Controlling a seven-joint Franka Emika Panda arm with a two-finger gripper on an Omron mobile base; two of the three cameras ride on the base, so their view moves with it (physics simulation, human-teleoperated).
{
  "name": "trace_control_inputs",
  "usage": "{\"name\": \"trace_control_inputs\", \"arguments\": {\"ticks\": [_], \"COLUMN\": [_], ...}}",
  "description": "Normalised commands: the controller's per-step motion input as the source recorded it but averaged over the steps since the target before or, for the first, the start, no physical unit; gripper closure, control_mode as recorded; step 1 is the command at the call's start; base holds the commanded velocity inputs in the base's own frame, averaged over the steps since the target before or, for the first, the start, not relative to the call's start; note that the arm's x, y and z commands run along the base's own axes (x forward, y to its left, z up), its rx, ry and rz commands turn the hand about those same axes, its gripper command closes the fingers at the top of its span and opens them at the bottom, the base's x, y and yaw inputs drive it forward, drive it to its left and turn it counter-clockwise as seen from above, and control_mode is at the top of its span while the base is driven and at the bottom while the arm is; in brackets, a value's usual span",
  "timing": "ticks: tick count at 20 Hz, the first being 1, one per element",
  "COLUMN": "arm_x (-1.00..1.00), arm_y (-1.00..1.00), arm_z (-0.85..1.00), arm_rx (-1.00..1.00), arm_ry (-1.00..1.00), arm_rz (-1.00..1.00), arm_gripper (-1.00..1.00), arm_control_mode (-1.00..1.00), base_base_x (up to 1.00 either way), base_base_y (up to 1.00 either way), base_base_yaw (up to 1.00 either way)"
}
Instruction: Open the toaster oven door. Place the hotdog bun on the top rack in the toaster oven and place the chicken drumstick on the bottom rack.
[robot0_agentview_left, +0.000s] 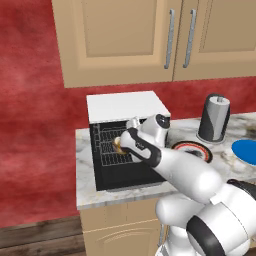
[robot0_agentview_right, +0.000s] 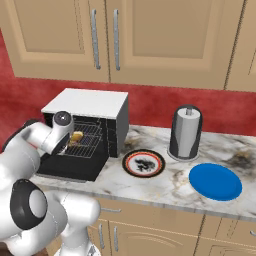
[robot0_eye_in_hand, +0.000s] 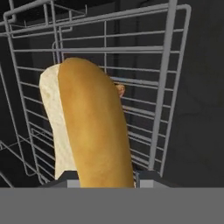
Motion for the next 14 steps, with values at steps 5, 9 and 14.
{"name": "trace_control_inputs", "arguments": {"ticks": [5, 9, 14], "arm_x": [0.05, 0.29, 0.22], "arm_y": [0.08, 0.0, 0.0], "arm_z": [0.0, 0.0, 0.0], "arm_rx": [0.0, 0.0, 0.0], "arm_ry": [-0.02, 0.0, 0.0], "arm_rz": [-0.05, -0.09, -0.09], "arm_gripper": [1.0, 1.0, 1.0], "arm_control_mode": [-1.0, -1.0, -1.0], "base_base_x": [0.0, 0.0, 0.0], "base_base_y": [0.0, 0.0, 0.0], "base_base_yaw": [0.0, 0.0, 0.0]}}
